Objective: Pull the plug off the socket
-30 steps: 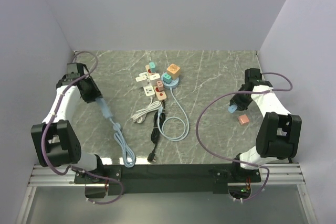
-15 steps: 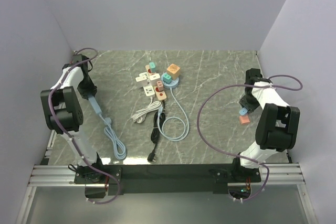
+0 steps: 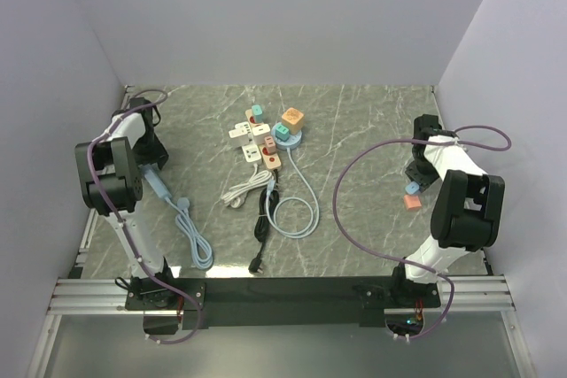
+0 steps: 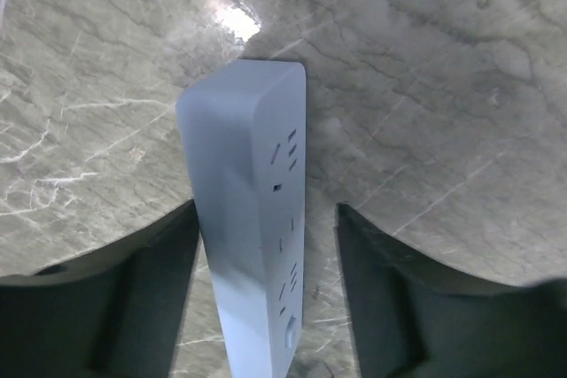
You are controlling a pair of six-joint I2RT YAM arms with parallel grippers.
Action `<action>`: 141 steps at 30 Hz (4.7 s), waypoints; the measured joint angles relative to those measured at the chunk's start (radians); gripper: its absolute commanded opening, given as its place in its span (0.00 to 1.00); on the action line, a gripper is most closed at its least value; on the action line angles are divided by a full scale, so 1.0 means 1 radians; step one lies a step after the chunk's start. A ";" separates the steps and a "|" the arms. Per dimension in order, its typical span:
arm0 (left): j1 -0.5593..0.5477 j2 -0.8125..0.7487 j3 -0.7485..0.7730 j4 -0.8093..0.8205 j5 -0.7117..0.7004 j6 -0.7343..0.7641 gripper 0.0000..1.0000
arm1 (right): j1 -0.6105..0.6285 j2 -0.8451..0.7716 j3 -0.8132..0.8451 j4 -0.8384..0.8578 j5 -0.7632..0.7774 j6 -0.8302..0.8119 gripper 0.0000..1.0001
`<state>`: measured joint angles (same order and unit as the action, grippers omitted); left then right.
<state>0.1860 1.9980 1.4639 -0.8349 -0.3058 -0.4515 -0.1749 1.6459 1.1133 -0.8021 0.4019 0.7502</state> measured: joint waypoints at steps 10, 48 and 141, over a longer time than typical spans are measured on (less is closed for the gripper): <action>-0.023 -0.137 -0.002 -0.017 0.004 -0.016 0.99 | 0.000 0.032 0.001 0.001 -0.003 0.003 0.62; -0.047 -0.459 -0.646 0.230 0.436 -0.257 0.01 | 0.673 0.271 0.390 0.121 -0.528 -0.460 0.59; -1.010 0.030 -0.073 0.621 0.453 -0.380 0.01 | 0.566 -0.464 -0.203 0.077 -0.369 -0.036 0.54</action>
<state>-0.8242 2.0281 1.3907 -0.2134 0.1471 -0.8314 0.3916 1.1820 0.9104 -0.7246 0.0330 0.7143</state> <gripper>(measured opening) 0.013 0.535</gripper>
